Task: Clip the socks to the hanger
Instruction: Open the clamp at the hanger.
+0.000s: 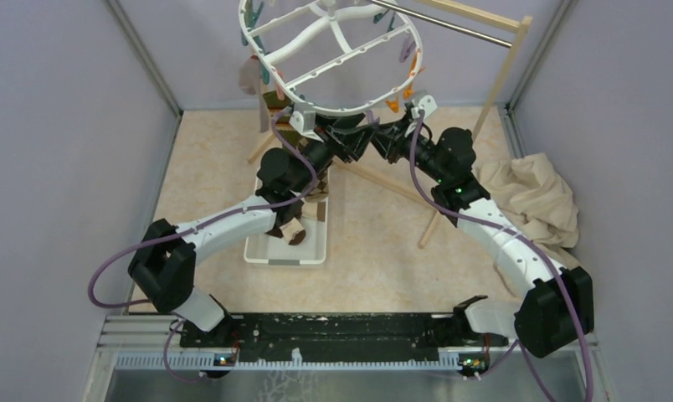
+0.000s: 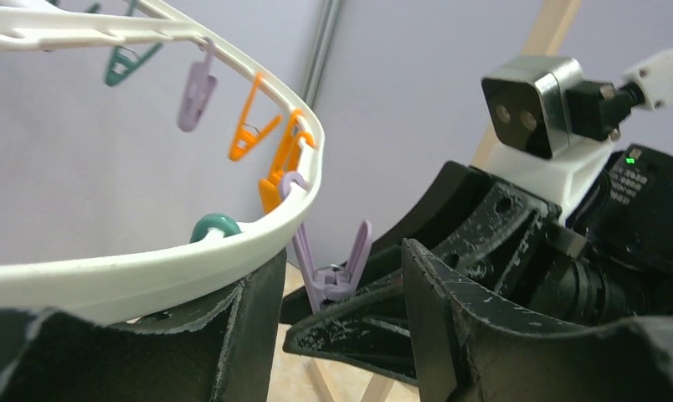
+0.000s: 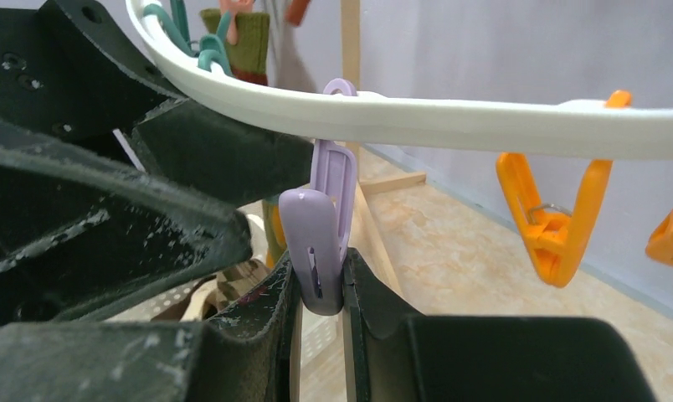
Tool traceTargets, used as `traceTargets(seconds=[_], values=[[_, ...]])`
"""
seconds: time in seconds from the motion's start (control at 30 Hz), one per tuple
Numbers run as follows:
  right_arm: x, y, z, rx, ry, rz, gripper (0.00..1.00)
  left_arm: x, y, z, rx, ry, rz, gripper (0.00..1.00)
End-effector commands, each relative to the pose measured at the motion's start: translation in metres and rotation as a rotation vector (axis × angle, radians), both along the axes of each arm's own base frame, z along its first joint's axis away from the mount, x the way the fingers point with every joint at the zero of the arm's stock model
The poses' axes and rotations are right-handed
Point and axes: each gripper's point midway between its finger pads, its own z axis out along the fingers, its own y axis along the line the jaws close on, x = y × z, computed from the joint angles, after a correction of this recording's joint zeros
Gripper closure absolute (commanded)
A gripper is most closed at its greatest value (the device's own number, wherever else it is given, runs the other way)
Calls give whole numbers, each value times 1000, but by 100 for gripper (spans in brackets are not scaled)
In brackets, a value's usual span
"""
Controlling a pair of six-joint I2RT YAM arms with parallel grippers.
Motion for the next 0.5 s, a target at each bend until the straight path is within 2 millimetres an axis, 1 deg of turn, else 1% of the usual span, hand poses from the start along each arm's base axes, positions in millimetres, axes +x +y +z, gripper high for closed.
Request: traceTargets(seconds=[0.0, 0.2, 0.23, 0.37, 0.47], values=[[-25, 17, -11, -30, 19, 117, 100, 0, 27, 43, -139, -37, 66, 41], [-27, 17, -12, -37, 20, 122, 100, 7, 19, 42, -145, 3, 45, 41], [-27, 17, -11, -39, 17, 122, 100, 5, 14, 40, -131, -1, 22, 41], [-28, 19, -10, -46, 13, 126, 100, 8, 7, 33, -113, 8, 11, 41], [-28, 20, -11, -48, 17, 128, 100, 7, 2, 31, -102, 5, -14, 41]])
